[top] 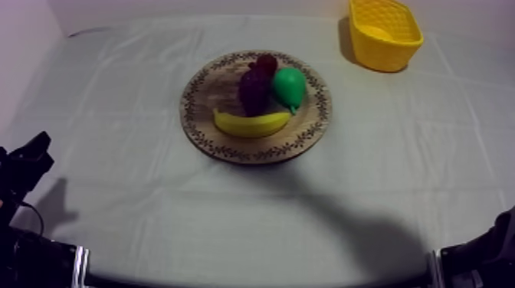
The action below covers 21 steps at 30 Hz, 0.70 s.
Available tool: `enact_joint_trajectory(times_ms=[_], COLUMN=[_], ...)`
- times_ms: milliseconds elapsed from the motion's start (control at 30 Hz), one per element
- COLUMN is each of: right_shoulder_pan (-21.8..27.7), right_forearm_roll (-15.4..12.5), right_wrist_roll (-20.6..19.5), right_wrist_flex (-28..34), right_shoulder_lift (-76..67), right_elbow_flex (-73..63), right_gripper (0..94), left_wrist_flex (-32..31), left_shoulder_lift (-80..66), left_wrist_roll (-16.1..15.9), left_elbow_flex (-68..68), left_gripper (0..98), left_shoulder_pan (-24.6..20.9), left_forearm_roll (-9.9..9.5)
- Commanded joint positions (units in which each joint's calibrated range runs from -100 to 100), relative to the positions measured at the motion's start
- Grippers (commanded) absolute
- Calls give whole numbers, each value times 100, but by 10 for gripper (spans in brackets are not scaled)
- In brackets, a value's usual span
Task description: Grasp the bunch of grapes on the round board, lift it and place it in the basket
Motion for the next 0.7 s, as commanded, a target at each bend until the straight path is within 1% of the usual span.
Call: enact_joint_trajectory(times_ms=[0, 267, 667], right_shoulder_pan=[4, 20, 132], right_forearm_roll=[-18, -31, -213], right_wrist_roll=[-11, -42, -53], right_wrist_flex=[-28, -109, -565], right_shoulder_lift=[3, 25, 357], right_elbow_flex=[36, 228, 772], right_gripper=[844, 853, 855], left_wrist_flex=[1, 1, 1], left_shoulder_lift=[0, 0, 0], left_wrist_roll=[1, 1, 1], left_elbow_flex=[-3, -3, -3], left_gripper=[1, 1, 1], left_shoulder_pan=[1, 1, 1], left_forearm_roll=[1, 1, 1])
